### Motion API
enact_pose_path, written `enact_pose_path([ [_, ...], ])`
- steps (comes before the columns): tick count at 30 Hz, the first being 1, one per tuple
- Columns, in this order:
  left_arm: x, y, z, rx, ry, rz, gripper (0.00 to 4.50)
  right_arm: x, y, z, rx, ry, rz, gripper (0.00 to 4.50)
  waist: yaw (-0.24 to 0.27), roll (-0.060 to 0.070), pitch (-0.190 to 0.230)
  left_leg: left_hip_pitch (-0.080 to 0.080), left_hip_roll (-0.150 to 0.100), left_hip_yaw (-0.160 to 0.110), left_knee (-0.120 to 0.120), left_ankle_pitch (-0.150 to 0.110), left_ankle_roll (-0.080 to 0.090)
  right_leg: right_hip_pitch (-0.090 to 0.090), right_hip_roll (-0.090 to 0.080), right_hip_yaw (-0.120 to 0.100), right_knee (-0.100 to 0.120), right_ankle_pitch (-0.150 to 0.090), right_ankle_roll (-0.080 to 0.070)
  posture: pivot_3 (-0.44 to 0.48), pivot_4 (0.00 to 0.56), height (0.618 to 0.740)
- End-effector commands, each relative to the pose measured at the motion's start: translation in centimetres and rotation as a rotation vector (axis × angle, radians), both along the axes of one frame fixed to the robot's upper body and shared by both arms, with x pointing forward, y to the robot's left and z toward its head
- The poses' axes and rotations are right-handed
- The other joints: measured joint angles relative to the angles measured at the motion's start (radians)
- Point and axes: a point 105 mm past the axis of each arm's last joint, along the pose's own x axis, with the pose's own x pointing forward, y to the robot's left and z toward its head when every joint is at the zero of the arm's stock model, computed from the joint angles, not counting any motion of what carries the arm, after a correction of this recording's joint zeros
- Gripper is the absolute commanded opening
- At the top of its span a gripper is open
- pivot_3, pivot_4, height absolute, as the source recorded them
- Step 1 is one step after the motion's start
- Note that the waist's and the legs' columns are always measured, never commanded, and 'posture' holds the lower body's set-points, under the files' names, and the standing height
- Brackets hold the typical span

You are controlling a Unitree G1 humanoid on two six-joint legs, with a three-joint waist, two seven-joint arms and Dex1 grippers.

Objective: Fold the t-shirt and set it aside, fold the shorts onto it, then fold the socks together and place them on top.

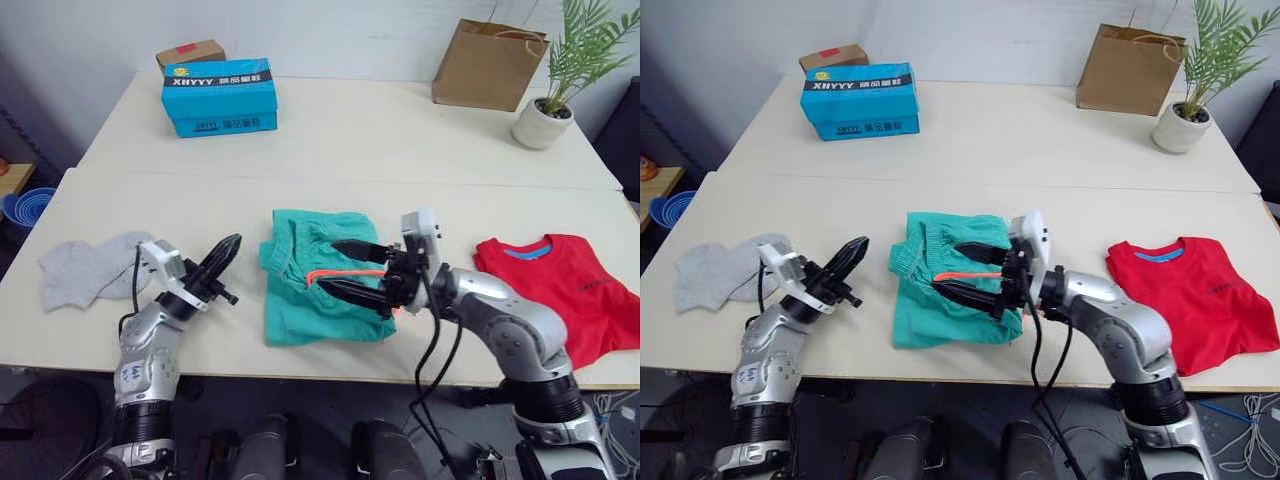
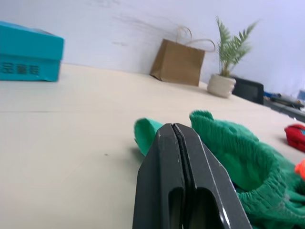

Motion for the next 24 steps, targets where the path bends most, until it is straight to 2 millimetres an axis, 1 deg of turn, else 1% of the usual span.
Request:
enact_pose_path([
  [1, -0.9, 1.4, 4.0, -0.172, -0.048, -0.047, 0.0, 0.8, -2.0, 0.2, 0.018, -0.037, -0.07, 4.29, -0.001, 0.0, 0.0, 0.0, 0.0, 0.0, 0.0, 0.0, 0.0, 0.0, 0.0, 0.0, 0.0, 0.0, 0.0, 0.0, 0.15, 0.74],
  [3, -0.8, -0.5, 5.1, -0.079, -0.041, -0.177, 0.0, 2.4, -2.6, -1.8, -0.083, -0.101, -0.174, 3.84, -0.001, 0.0, 0.0, 0.0, 0.0, 0.0, 0.0, 0.0, -0.001, 0.0, 0.0, 0.0, 0.0, 0.0, 0.0, 0.0, 0.15, 0.74],
  [4, -0.8, -2.0, 5.6, -0.03, -0.039, -0.261, 0.0, 3.0, -2.7, -3.0, -0.151, -0.156, -0.21, 3.49, 0.0, 0.0, 0.0, 0.0, 0.0, 0.0, 0.0, 0.001, -0.001, 0.0, 0.001, 0.0, 0.0, 0.0, 0.0, 0.0, 0.15, 0.74],
  [5, -0.8, -3.3, 5.9, 0.015, -0.036, -0.327, 0.0, 3.2, -2.4, -3.9, -0.191, -0.183, -0.213, 3.1, 0.003, -0.001, 0.0, 0.0, -0.001, 0.0, 0.0, 0.001, -0.002, 0.0, 0.001, 0.0, 0.001, 0.0, 0.0, 0.0, 0.15, 0.74],
  [6, -0.8, -5.2, 5.8, 0.097, -0.031, -0.408, 0.0, 3.2, -2.0, -4.7, -0.221, -0.218, -0.208, 2.77, 0.007, -0.001, 0.0, 0.0, -0.001, 0.0, 0.0, 0.001, -0.002, 0.0, 0.002, -0.001, 0.001, 0.0, 0.0, 0.0, 0.15, 0.74],
  [7, -0.9, -6.5, 5.5, 0.16, -0.027, -0.469, 0.0, 3.1, -1.6, -5.3, -0.232, -0.236, -0.199, 2.47, 0.011, -0.001, 0.0, 0.0, -0.001, 0.001, 0.0, 0.001, -0.002, 0.0, 0.002, -0.001, 0.001, 0.0, 0.0, 0.0, 0.15, 0.74],
  [8, -1.0, -7.8, 5.2, 0.224, -0.029, -0.519, 0.0, 2.9, -1.3, -5.8, -0.239, -0.247, -0.191, 2.07, 0.015, 0.0, 0.0, 0.0, -0.002, 0.003, 0.0, 0.001, -0.003, -0.001, 0.002, -0.001, 0.001, 0.0, 0.0, 0.0, 0.15, 0.74],
  [10, -0.6, -10.3, 4.3, 0.293, -0.014, -0.596, 0.0, 2.5, -0.9, -7.1, -0.285, -0.291, -0.186, 1.34, 0.019, 0.0, 0.0, 0.001, -0.002, 0.006, -0.001, 0.002, -0.002, -0.001, 0.007, -0.001, 0.001, 0.0, 0.0, 0.0, 0.15, 0.74],
  [12, 0.1, -12.5, 2.9, 0.401, -0.012, -0.629, 0.0, 2.0, -0.6, -8.0, -0.293, -0.31, -0.2, 0.65, 0.021, 0.0, 0.0, 0.001, -0.002, 0.006, -0.001, 0.002, -0.002, -0.001, 0.008, -0.001, 0.001, 0.0, 0.001, 0.0, 0.15, 0.74],
  [13, 0.8, -13.3, 2.0, 0.452, -0.002, -0.614, 0.0, 1.7, -0.4, -8.5, -0.297, -0.312, -0.193, 0.25, 0.022, 0.0, 0.0, 0.001, -0.001, 0.006, -0.001, 0.002, -0.002, -0.001, 0.009, -0.001, 0.001, 0.0, 0.001, 0.0, 0.15, 0.74],
  [14, 1.9, -13.6, 1.3, 0.479, 0.018, -0.567, 0.0, 1.3, -0.2, -8.9, -0.306, -0.321, -0.18, 0.04, 0.022, 0.0, 0.0, 0.001, -0.001, 0.006, -0.001, 0.002, -0.002, -0.001, 0.009, -0.001, 0.0, 0.0, 0.001, 0.0, 0.15, 0.74],
  [16, 4.5, -13.5, 0.5, 0.464, 0.07, -0.434, 0.0, 0.4, 0.0, -9.3, -0.305, -0.325, -0.146, 0.04, 0.023, -0.001, 0.0, 0.001, 0.0, 0.006, 0.0, 0.002, -0.003, -0.001, 0.01, -0.001, 0.0, 0.0, 0.001, 0.0, 0.15, 0.74],
  [18, 5.9, -12.8, -0.4, 0.482, 0.105, -0.347, 0.0, -0.1, -0.1, -9.2, -0.286, -0.327, -0.135, 0.04, 0.019, -0.001, 0.0, 0.001, 0.001, 0.005, 0.0, 0.003, -0.003, -0.001, 0.01, 0.0, 0.0, 0.0, 0.0, 0.0, 0.15, 0.74],
  [19, 6.4, -12.2, -0.8, 0.485, 0.117, -0.305, 0.0, -0.5, -0.4, -9.0, -0.26, -0.306, -0.131, 0.04, 0.018, -0.001, 0.0, 0.001, 0.002, 0.005, 0.0, 0.003, -0.003, -0.001, 0.006, 0.0, 0.0, 0.0, 0.0, 0.0, 0.15, 0.74],
  [22, 6.8, -10.9, -1.5, 0.443, 0.14, -0.256, 0.0, -1.7, -1.4, -8.8, -0.23, -0.24, -0.109, 0.04, 0.021, -0.001, 0.0, 0.001, 0.002, 0.004, 0.0, 0.002, -0.004, -0.001, 0.005, 0.0, 0.001, 0.0, 0.0, 0.0, 0.15, 0.74],
  [24, 6.2, -10.4, -2.1, 0.453, 0.139, -0.279, 0.0, -2.5, -2.1, -9.0, -0.248, -0.213, -0.092, 0.04, 0.023, -0.001, 0.0, 0.001, 0.002, 0.003, 0.0, 0.002, -0.004, -0.001, 0.004, 0.0, 0.0, 0.0, 0.0, 0.0, 0.15, 0.74],
])
